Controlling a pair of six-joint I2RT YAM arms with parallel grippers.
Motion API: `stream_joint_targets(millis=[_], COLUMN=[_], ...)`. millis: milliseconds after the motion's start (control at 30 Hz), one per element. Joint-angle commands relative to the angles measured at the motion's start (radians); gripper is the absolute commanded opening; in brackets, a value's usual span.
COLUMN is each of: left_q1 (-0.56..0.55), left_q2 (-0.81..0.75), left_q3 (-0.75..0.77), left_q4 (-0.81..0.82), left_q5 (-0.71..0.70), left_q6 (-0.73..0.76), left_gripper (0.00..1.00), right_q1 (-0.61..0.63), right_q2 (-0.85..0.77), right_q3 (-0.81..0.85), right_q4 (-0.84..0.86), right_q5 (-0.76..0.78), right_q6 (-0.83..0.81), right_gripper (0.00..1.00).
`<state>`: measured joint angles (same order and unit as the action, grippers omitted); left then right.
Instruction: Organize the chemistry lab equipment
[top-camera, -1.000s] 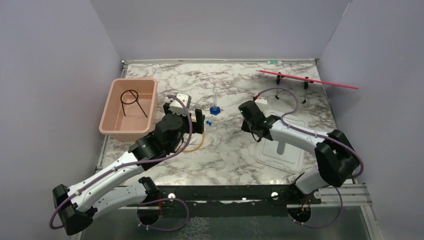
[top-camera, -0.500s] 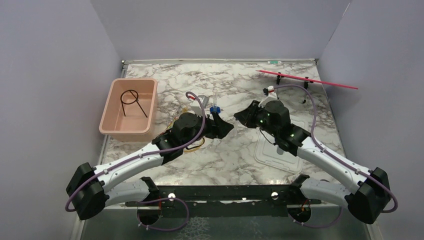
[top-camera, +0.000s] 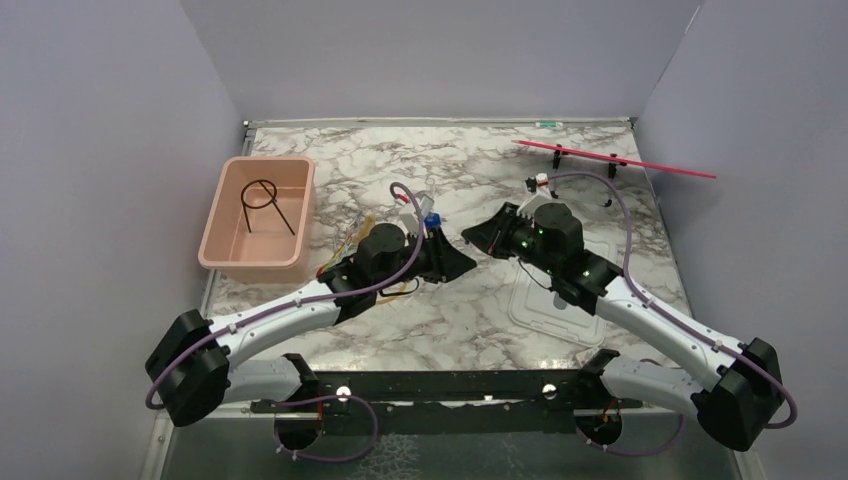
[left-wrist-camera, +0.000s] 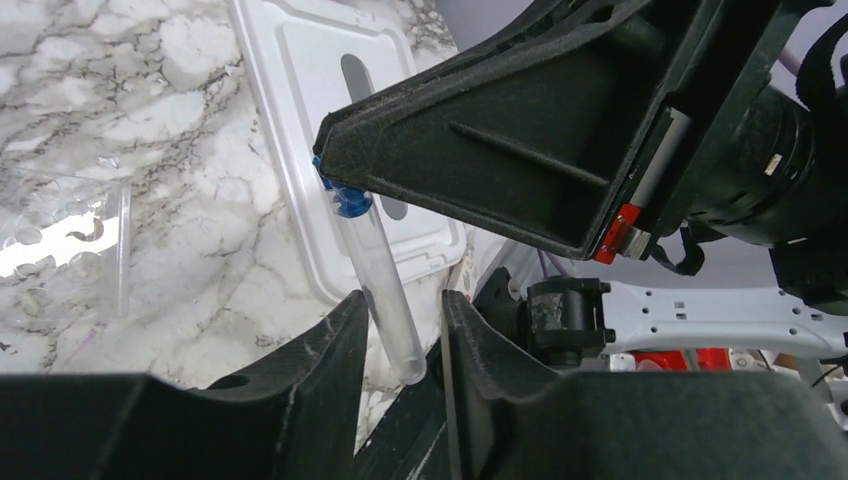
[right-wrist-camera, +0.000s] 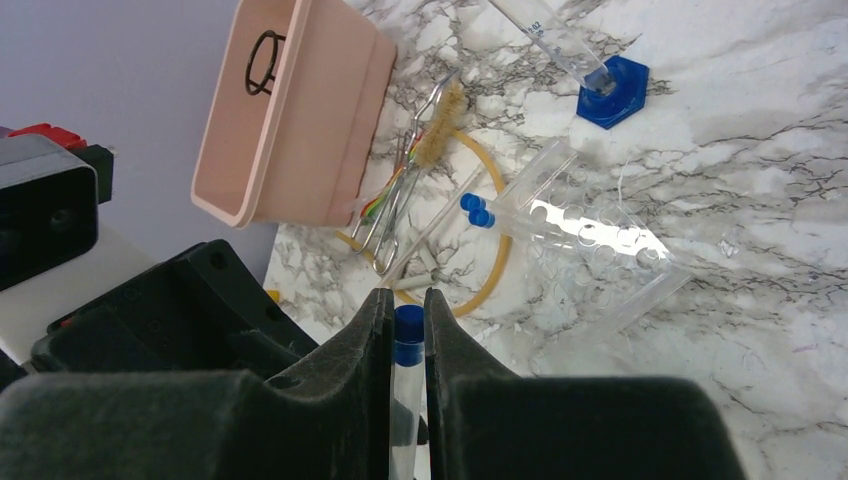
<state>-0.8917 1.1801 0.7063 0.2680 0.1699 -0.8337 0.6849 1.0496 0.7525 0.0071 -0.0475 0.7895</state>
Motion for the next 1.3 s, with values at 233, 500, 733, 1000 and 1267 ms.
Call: stream_joint_targets(millis=[233, 500, 733, 1000, 1267], left_q1=[-0.002, -0.001, -0.001, -0.002, -0.001], left_q2=[-0.029, -0.086, -0.12, -0.165, -0.147], left_q3=[0.012, 0.081, 0.203, 0.216, 0.257], left_q4=[0.021, -0.137, -0.407, -0.494, -0.556], left_q5=[0.062, 0.103, 0.215, 0.213, 0.22], left_q6=[0.166, 0.377, 0.573, 0.679, 0.744], left_gripper=[0.13, 0.05, 0.06, 0.06, 0.05], right_q1=[-0.005, -0.005, -0.005, -0.005, -0.005], right_q2=[-0.048, -0.096, 0.032, 0.033, 0.047], right_q3=[0.014, 0.107, 0.367, 0.375, 0.365], right_q4=[0.008, -0.185, -0.434, -0.49, -0.479], right_q5=[-0.094, -0.165, -0.375, -0.468, -0.504], right_q6=[-0.033, -0.154, -0.288, -0.297, -0.32], right_gripper=[0.18, 0.39, 0.4, 0.41, 0.35])
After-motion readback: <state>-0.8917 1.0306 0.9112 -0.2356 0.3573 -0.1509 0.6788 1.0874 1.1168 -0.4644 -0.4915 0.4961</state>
